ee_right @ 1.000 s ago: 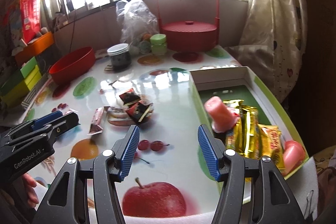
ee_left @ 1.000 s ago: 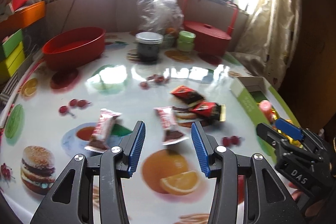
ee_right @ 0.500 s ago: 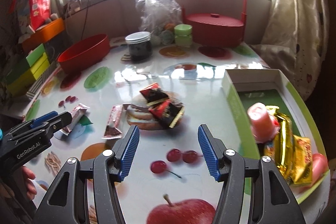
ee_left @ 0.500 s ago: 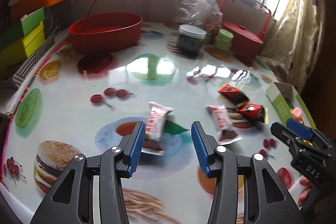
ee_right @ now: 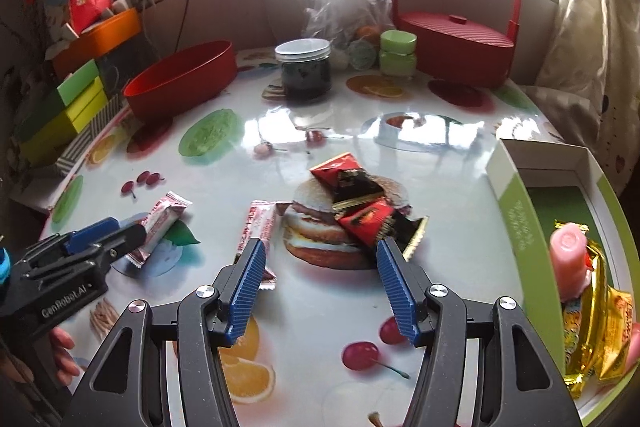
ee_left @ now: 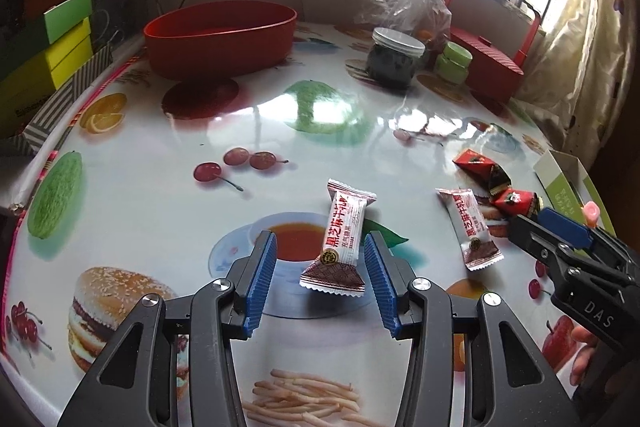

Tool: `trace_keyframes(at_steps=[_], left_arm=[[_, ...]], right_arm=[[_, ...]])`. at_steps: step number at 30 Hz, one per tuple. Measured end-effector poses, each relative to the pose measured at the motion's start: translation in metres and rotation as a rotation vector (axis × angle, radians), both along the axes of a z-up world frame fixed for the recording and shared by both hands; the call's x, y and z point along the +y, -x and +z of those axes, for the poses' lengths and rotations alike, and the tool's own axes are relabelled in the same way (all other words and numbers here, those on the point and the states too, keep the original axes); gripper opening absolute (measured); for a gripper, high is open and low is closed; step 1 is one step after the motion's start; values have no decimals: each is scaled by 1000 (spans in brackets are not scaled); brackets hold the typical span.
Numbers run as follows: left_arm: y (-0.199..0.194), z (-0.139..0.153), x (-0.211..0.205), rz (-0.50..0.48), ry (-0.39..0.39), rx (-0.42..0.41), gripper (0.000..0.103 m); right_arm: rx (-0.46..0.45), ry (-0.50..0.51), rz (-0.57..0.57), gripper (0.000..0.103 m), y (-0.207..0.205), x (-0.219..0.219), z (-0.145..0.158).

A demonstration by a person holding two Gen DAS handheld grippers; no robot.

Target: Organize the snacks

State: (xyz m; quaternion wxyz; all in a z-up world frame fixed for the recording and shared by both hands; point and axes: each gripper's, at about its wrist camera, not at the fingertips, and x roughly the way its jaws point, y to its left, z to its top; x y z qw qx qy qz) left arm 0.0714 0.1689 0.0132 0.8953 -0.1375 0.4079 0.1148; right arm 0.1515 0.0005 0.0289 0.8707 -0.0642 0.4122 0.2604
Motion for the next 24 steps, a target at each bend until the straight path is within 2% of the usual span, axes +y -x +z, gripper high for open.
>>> trace_keyframes(at_steps=[4,10,24], left_arm=[[-4,-2,-2,-27,2,4,47],[-12,-6,-3,-44,-4,23,47],[-19,-8,0,-30,-24,34,47]], right_arm=[[19,-18,44,58,-1,9,-5],[44,15,65,58,-6,23,-15],[49,60,102,61,-9,41,-25]])
